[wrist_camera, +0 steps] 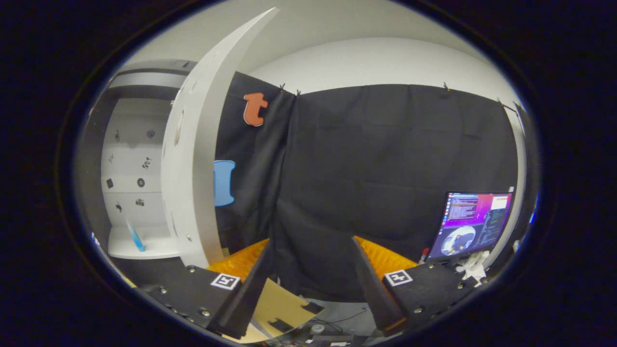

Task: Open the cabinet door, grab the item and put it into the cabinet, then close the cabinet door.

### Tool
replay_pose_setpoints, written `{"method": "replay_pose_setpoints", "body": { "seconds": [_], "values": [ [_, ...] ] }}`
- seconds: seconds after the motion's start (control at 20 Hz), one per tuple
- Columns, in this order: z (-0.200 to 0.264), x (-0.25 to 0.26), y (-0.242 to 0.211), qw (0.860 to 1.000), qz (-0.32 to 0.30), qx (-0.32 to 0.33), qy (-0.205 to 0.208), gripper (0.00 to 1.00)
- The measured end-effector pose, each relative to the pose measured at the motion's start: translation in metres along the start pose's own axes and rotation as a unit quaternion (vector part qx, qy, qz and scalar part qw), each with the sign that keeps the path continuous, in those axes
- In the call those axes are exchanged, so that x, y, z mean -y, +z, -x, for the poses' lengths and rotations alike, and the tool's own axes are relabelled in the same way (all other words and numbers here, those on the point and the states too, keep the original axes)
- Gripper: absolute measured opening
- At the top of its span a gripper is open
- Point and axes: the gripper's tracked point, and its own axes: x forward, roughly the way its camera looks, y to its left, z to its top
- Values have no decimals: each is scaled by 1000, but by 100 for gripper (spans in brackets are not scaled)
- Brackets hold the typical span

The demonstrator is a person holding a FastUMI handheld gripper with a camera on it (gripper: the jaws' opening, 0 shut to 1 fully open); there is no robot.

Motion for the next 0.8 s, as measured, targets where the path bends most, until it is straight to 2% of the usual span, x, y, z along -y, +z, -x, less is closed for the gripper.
{"method": "replay_pose_setpoints", "body": {
  "seconds": [0.1,0.2,0.35,0.6,0.8],
  "values": [
    [-2,-8,-3,1000,-12,-6,22,91],
    [2,-26,-8,997,-34,-23,66,89],
    [1,-28,-4,996,-24,-18,82,78],
    [21,-56,-10,987,-37,-30,151,78],
    [30,-59,-7,988,-16,-17,155,78]
  ]
}}
